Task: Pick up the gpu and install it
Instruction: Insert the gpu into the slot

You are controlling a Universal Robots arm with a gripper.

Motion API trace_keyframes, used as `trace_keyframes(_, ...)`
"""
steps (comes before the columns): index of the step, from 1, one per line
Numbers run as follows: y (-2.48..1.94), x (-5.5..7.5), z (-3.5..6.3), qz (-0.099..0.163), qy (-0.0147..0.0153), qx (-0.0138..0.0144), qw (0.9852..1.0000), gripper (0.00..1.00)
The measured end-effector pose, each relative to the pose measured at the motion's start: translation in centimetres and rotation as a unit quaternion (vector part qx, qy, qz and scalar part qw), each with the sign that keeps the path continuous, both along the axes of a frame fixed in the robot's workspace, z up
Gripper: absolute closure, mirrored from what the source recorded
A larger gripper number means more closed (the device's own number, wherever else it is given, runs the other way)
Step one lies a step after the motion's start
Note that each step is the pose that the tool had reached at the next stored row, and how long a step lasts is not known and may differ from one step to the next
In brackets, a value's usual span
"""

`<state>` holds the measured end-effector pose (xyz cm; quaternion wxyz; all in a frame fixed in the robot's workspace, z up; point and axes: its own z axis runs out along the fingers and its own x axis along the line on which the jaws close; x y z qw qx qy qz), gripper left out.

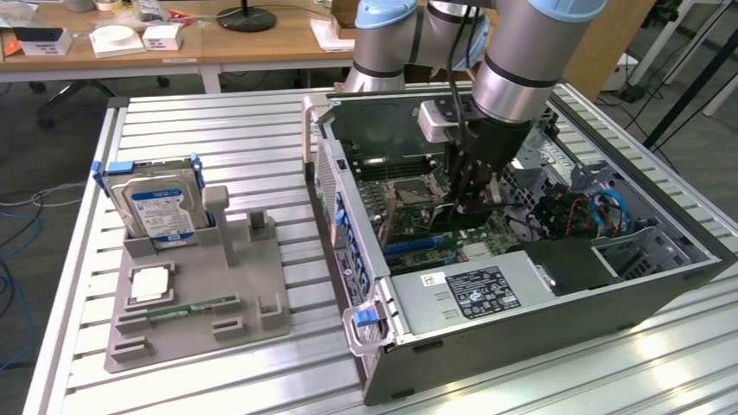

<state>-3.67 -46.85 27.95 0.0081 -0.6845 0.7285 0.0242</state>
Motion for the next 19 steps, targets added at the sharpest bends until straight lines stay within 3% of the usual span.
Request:
trace_keyframes(9,0.02,-0.5,-0.13,0.000,-0.0002,0.0001,1.0000,0.74)
trace_keyframes(19,0.01,-1.9,-0.65,0.000,-0.0001,-0.0032,1.0000,0.74)
